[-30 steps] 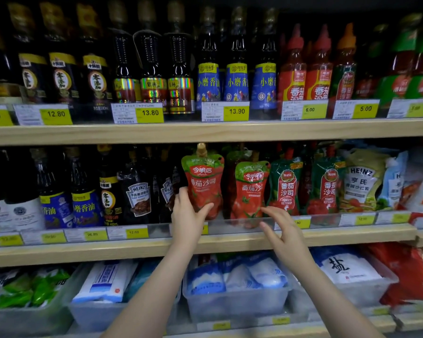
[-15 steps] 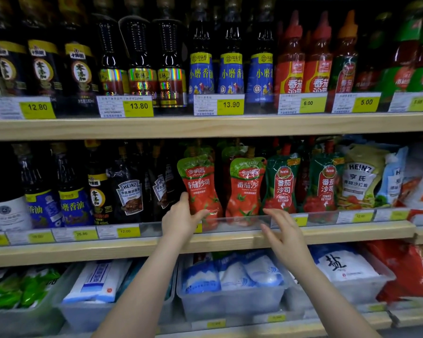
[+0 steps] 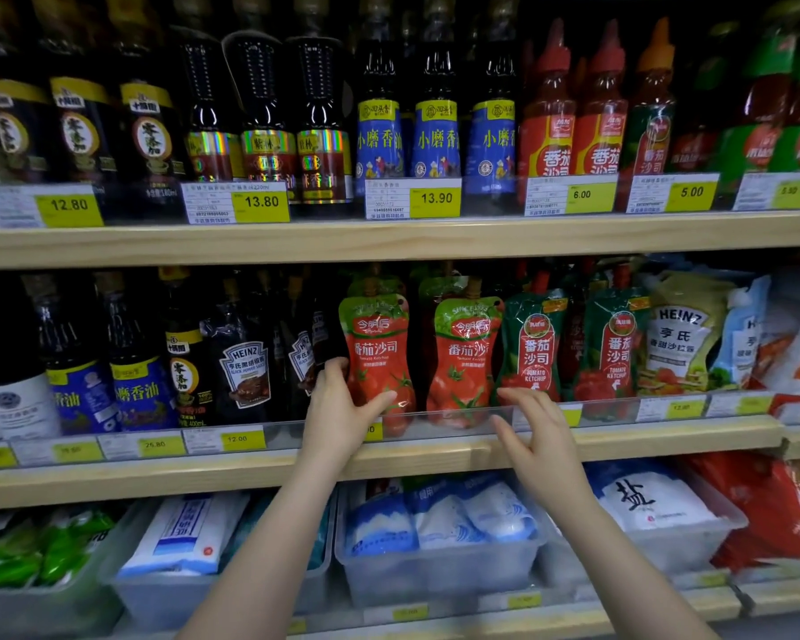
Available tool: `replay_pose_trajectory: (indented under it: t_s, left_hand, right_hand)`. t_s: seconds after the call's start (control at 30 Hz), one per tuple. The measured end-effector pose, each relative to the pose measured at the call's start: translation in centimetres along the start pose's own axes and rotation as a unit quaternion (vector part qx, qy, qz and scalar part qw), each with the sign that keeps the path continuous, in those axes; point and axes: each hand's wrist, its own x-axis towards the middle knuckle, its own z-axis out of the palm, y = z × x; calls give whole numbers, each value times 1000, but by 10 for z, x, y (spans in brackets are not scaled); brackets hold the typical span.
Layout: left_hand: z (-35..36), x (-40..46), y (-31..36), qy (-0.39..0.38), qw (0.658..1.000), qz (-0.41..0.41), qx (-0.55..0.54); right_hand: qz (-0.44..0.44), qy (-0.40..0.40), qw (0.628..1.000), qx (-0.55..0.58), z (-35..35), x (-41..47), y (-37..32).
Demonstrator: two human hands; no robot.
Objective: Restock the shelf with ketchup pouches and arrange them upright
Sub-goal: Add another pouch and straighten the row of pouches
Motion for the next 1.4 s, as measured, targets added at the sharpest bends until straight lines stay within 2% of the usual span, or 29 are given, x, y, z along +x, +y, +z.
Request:
replay_pose_trajectory:
  t_s: [0.13, 0.3, 0.4, 0.53, 0.73, 0.93, 1.07, 1.17, 1.27, 1.4]
  left_hand:
    - [9, -37, 3, 123, 982, 104, 94]
    - [36, -68, -4, 109, 968, 140, 176]
    - [44, -65, -5, 130, 971, 112, 164]
    - [46, -61, 0, 139, 975, 68, 158]
    - [27, -65, 18, 43, 969, 26, 241]
    - [18, -66, 38, -26, 958, -47, 281]
    - [25, -63, 48, 32, 966, -83, 244]
    - [25, -47, 58, 101, 973, -115, 174]
    - [25, -25, 64, 96, 980, -156, 72]
    - [38, -12, 50, 96, 974, -159, 129]
  right_hand:
    - [-36, -25, 997, -70, -11, 2, 1]
    - [-45, -97, 981, -163, -17, 2, 21]
    - [-69, -85, 982, -157, -13, 4, 32]
    - [-52, -80, 988, -121, -11, 8, 32]
    - [-36, -180, 975, -124, -33, 23, 22]
    - [-43, -225, 968, -105, -47, 29, 18]
    - [-57, -225, 969, -88, -49, 29, 26]
    - [-55, -224, 971, -70, -49, 29, 31]
    - [-54, -222, 971, -66, -44, 27, 35]
    - [-52, -202, 976, -61, -37, 23, 38]
